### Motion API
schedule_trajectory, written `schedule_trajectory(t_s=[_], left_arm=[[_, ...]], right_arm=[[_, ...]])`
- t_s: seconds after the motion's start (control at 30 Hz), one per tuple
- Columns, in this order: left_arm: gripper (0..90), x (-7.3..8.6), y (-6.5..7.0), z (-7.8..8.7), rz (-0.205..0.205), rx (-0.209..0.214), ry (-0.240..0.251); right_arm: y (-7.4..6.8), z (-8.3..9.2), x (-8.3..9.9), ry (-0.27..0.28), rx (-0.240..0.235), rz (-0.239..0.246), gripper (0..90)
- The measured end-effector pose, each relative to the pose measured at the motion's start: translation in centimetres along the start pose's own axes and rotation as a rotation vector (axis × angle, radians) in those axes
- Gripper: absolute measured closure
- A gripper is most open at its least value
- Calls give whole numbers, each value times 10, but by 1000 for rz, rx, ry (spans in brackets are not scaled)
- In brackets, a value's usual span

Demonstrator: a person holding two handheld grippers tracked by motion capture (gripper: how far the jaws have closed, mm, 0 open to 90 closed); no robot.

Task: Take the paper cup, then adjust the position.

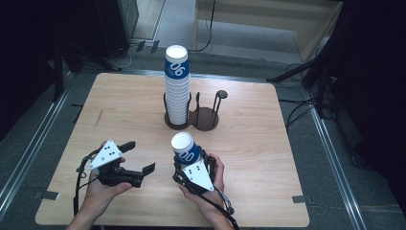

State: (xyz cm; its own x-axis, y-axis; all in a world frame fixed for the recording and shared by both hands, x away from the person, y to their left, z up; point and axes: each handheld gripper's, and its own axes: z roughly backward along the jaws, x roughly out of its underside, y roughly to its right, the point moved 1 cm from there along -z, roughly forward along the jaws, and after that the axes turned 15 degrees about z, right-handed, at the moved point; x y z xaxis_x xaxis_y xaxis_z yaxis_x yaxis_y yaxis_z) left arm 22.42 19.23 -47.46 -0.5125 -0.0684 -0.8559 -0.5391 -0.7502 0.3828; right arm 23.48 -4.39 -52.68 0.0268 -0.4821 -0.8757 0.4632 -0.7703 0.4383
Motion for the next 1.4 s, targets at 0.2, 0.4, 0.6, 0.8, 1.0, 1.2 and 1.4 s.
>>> schedule_trajectory(t_s=[0.2,0.4,0.6,0.8,1.0,1.2,1.4], left_arm=[[33,-1,4,-1,0,-22,4],[65,-1,7,-3,10,8,-25],[70,-2,11,-7,7,38,-60],[75,-2,15,-9,2,53,-101],[102,-3,16,-10,1,47,-118],[139,-2,14,-14,12,51,-157],[201,-1,14,-15,5,74,-178]], right_arm=[[-10,-1,-2,6,-22,35,210],[-18,-2,-5,21,-38,60,209],[-25,-1,-5,30,-51,107,209],[-30,-1,-5,47,-53,164,210],[-38,0,-5,66,-73,206,210],[-48,1,-6,98,-103,271,210],[-52,3,-5,119,-133,323,210]])
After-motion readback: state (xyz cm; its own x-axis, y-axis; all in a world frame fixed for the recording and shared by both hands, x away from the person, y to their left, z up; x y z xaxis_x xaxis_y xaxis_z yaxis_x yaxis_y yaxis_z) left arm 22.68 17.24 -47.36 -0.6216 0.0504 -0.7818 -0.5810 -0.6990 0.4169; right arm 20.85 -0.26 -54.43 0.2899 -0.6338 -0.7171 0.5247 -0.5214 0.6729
